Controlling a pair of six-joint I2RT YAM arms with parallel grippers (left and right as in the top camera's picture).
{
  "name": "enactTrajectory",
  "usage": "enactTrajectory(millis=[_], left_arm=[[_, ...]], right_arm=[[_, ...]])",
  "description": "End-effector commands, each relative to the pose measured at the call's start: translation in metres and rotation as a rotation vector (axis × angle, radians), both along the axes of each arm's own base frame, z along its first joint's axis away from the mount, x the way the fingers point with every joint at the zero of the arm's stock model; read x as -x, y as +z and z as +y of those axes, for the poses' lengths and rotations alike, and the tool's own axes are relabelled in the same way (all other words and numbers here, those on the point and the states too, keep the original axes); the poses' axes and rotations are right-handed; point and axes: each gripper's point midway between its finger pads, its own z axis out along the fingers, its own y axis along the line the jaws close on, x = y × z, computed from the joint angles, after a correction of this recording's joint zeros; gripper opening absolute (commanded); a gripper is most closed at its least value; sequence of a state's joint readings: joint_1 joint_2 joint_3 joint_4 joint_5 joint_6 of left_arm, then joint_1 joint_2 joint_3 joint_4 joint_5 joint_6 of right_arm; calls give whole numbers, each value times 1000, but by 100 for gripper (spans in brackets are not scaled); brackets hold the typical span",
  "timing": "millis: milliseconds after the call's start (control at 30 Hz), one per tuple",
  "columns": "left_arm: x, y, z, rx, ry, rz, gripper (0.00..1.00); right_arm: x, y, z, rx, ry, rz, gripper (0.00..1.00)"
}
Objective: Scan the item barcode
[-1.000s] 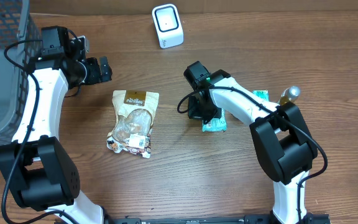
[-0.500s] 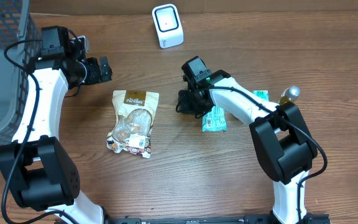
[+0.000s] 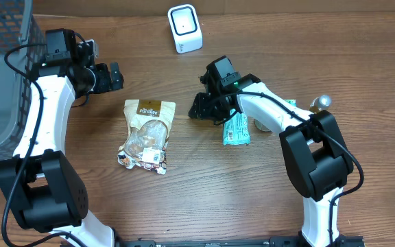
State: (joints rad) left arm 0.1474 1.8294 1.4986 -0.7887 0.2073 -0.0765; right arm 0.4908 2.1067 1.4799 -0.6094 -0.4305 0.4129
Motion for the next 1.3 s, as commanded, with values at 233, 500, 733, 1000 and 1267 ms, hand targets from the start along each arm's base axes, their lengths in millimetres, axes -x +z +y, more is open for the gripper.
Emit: enactTrajectory(millis=[233, 500, 733, 1000, 1267], left_arm=[[-5, 3, 0, 1, 7, -9, 100], [-5, 3, 0, 1, 7, -9, 100], [-5, 3, 0, 1, 7, -9, 100], [-5, 3, 0, 2, 7, -9, 100], [-5, 3, 0, 1, 7, -9, 100]], right_arm=[[-4, 6, 4, -13, 130, -99, 63], [-4, -3, 3, 10, 133, -120, 75], [-11, -6, -5, 65, 111, -148, 74], [-7, -12, -14, 114, 99, -128, 69], [-5, -14, -17, 132, 97, -118, 71]])
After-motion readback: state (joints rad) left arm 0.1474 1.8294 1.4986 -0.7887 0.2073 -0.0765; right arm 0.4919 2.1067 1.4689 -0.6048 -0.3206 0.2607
